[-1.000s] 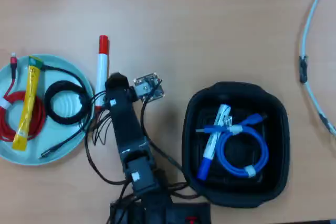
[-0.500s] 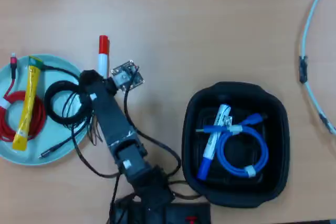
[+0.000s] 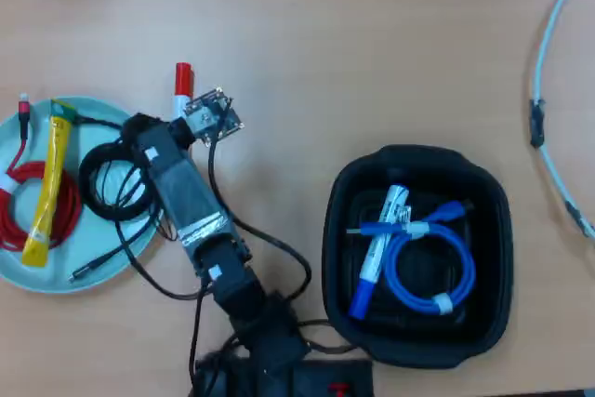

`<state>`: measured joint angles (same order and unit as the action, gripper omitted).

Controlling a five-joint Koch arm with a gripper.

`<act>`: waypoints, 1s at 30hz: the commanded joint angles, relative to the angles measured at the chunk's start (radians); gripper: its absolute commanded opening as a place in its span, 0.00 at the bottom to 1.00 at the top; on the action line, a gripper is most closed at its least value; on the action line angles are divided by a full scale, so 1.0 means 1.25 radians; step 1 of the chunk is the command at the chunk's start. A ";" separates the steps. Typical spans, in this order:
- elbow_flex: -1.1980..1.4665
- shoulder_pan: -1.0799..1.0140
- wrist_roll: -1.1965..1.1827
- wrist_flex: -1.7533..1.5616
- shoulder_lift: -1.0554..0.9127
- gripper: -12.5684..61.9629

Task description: Pick up the red pen and put it in the green bowl

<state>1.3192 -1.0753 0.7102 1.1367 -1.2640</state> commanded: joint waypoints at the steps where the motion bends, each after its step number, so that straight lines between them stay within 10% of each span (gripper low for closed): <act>1: -0.079 0.007 0.060 0.009 0.004 0.77; 30: -0.137 -0.037 0.166 0.093 0.114 0.77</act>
<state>1.2134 -1.1152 0.9035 1.2349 -1.1121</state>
